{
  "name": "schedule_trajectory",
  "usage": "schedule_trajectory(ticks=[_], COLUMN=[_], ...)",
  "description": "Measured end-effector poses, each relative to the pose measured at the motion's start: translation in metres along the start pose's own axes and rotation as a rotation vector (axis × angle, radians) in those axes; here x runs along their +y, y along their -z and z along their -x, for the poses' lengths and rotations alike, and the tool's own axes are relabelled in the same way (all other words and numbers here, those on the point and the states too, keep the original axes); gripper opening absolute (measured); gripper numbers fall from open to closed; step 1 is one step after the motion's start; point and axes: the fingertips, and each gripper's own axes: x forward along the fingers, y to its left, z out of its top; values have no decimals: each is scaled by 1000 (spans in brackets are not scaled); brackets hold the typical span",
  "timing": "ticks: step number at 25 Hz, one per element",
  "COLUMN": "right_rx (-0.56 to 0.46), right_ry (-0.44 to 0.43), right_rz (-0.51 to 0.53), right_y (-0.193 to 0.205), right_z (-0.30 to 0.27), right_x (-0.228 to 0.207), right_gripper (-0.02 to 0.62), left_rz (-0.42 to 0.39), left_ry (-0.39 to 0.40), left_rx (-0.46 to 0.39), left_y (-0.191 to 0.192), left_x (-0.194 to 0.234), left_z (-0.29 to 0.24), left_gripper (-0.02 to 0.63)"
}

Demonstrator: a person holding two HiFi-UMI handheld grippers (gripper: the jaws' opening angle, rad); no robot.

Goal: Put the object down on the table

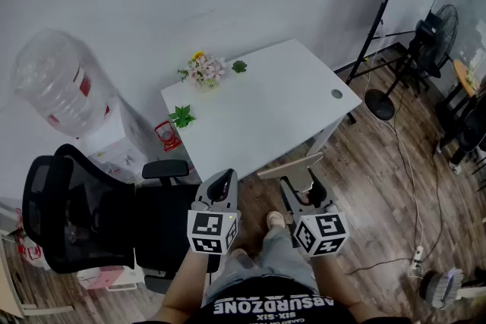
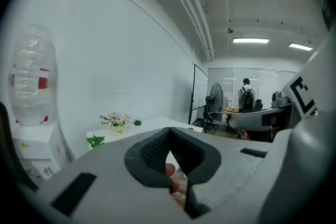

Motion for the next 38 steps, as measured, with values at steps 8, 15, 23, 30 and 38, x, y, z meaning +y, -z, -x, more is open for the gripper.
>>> schedule_trajectory(ticks=[8, 15, 23, 30, 38], right_rx=[9, 28, 30, 36, 51], right_ry=[-26, -37, -39, -43, -62], right_rz=[9, -23, -44, -58, -68], right_y=[-7, -8, -17, -22, -24], right_z=[-17, -39, -62, -80, -104], right_x=[-8, -28, -55, -84, -111], right_gripper=[285, 285, 285, 285, 285], left_rz=[-3, -5, -1, 3, 4], left_ry=[-1, -6, -25, -29, -44], left_rx=[9, 28, 42, 69, 84], left_y=[-7, -10, -15, -11, -12], left_x=[1, 3, 6, 0, -3], left_z=[-18, -40, -69, -99, -132], left_gripper=[-3, -3, -3, -3, -3])
